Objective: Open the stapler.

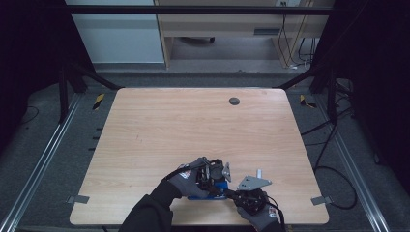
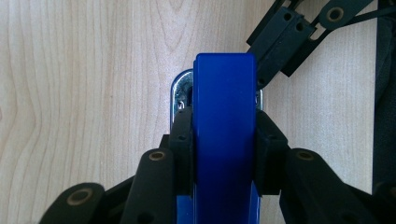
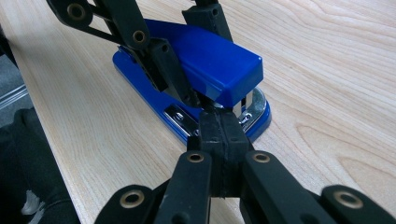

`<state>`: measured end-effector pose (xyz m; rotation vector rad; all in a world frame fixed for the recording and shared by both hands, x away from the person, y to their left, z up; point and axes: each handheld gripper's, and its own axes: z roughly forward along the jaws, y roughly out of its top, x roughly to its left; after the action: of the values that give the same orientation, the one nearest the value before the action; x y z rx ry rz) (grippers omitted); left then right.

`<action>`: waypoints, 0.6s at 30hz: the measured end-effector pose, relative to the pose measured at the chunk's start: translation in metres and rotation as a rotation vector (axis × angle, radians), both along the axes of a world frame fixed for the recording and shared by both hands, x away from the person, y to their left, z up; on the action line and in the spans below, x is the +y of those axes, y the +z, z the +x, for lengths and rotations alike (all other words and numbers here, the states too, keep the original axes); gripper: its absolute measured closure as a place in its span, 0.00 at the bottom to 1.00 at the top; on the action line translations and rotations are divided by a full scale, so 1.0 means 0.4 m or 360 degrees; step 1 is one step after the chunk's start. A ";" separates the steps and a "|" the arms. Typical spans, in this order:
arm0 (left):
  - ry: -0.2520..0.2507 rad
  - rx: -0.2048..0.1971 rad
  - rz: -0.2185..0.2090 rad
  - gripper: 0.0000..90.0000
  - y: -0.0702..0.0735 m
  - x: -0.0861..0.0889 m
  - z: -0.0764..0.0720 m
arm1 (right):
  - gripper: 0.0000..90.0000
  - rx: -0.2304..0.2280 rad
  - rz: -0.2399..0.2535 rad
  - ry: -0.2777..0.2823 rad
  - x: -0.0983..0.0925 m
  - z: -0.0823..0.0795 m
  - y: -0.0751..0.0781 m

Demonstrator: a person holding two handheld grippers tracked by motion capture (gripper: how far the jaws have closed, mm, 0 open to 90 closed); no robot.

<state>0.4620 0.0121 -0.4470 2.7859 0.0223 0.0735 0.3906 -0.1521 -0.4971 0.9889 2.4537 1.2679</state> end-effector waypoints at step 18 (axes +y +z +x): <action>-0.0002 0.0003 -0.0028 0.73 -0.001 0.004 0.001 | 1.00 0.0012 0.0012 0.0000 -0.001 0.002 0.000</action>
<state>0.4625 0.0138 -0.4472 2.7684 0.0218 0.0697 0.3912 -0.1525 -0.4972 0.9975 2.4565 1.2767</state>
